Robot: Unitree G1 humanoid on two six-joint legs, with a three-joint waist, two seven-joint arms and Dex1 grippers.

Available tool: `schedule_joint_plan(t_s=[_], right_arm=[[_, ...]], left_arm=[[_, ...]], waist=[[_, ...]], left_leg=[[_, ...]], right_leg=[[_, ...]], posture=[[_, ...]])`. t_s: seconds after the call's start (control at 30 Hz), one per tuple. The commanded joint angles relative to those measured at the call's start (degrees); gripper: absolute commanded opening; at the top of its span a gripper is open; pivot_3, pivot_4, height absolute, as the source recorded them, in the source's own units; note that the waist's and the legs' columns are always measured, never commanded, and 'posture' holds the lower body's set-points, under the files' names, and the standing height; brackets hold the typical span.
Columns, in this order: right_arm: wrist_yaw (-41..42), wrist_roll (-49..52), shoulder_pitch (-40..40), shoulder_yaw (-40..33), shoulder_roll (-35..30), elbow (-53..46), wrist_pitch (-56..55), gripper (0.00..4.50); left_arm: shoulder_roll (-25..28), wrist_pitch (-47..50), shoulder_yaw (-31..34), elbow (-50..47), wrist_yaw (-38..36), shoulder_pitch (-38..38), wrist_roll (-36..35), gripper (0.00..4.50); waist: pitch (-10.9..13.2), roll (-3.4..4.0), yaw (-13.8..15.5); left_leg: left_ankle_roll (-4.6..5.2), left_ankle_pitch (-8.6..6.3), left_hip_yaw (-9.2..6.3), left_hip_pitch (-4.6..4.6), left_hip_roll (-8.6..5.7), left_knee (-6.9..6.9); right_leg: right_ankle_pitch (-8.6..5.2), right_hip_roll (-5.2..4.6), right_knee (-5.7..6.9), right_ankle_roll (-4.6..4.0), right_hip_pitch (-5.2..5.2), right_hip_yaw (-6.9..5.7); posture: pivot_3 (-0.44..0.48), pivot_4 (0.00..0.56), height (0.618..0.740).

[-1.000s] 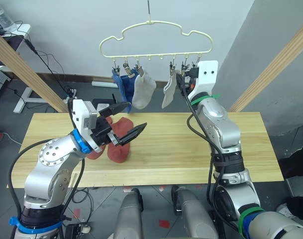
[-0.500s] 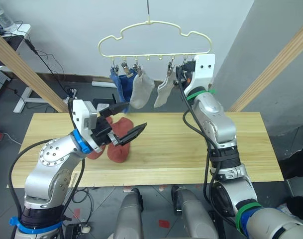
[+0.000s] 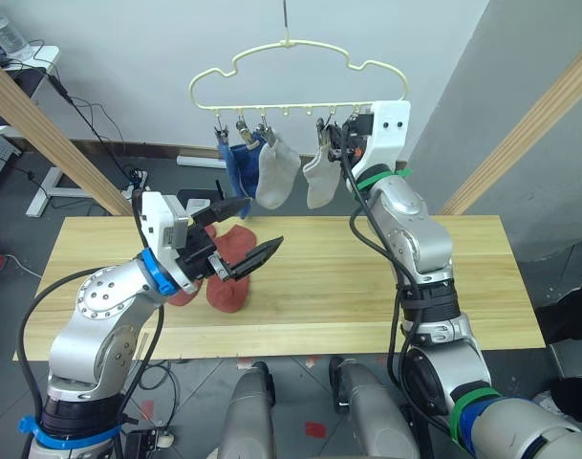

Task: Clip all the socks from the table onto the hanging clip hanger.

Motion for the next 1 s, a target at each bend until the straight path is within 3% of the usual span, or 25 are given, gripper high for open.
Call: schedule_joint_plan(t_s=[0.03,0.13,0.27,0.43,0.53,0.67,0.77,1.0], right_arm=[[0.8,2.4,-0.5,-1.6,-0.1,-3.7,1.2,0.76],[1.3,4.0,-0.2,-2.5,-0.6,-4.7,2.8,0.21],[2.7,8.2,0.1,-4.6,-1.9,-7.3,7.6,0.21],[4.5,18.6,-1.2,-9.2,-3.6,-9.9,20.5,0.21],[5.9,24.6,-2.4,-11.8,-5.5,-10.0,28.2,0.21],[8.3,27.6,-3.0,-12.4,-10.3,-9.2,33.5,0.21],[8.6,28.3,-3.9,-12.1,-11.2,-8.5,34.0,0.21],[8.2,28.5,-4.8,-11.8,-10.8,-7.9,34.1,0.21]], left_arm=[[-0.2,-1.0,-0.1,-2.4,0.1,0.7,0.0,4.50],[-0.3,-1.1,-0.2,-2.6,0.3,1.2,0.1,4.50],[-0.6,-1.4,-0.6,-2.3,0.7,2.2,0.4,4.50],[0.3,-1.6,-3.7,2.7,1.3,3.5,6.3,4.50],[0.3,-2.7,-7.2,10.2,3.8,2.9,13.5,4.50],[-4.5,-7.0,-11.2,30.0,10.7,-4.5,22.9,4.50],[-5.9,-9.2,-11.3,38.4,14.1,-8.7,26.7,4.50],[-6.7,-11.2,-11.7,52.5,14.6,-15.1,30.2,4.50]], waist=[[0.0,0.00,0.0],[0.0,0.00,0.0],[0.0,0.00,0.0],[0.0,0.00,-0.1],[0.0,0.01,-0.2],[0.0,0.03,0.0],[0.0,0.00,-0.1],[0.0,0.00,-0.5]], left_leg=[[0.00,0.00,0.00,0.00,0.00,0.00],[0.00,0.00,0.00,0.00,0.00,0.00],[0.00,0.00,0.00,0.00,0.00,0.00],[0.00,0.00,-0.01,0.01,0.00,0.00],[0.01,0.00,0.00,0.03,0.01,0.01],[0.05,0.02,-0.02,0.01,0.00,0.03],[0.06,0.02,-0.02,-0.05,-0.02,0.13],[0.08,0.00,0.00,-0.07,0.00,0.12]], right_leg=[[0.00,0.00,0.00,0.00,0.00,0.00],[0.00,0.00,0.00,-0.01,0.00,0.00],[0.00,0.00,0.00,0.00,0.00,0.00],[0.00,0.00,0.02,0.00,0.01,-0.01],[0.00,0.01,0.03,0.00,0.01,0.00],[0.00,0.01,0.04,0.00,0.01,-0.04],[0.01,0.00,0.01,0.01,0.03,-0.05],[0.10,0.00,0.04,-0.10,0.00,-0.02]], posture=[[0.034,0.324,0.740],[0.031,0.325,0.740],[0.020,0.326,0.740],[-0.003,0.331,0.740],[-0.009,0.334,0.740],[-0.042,0.340,0.740],[-0.055,0.344,0.740],[-0.071,0.352,0.740]])
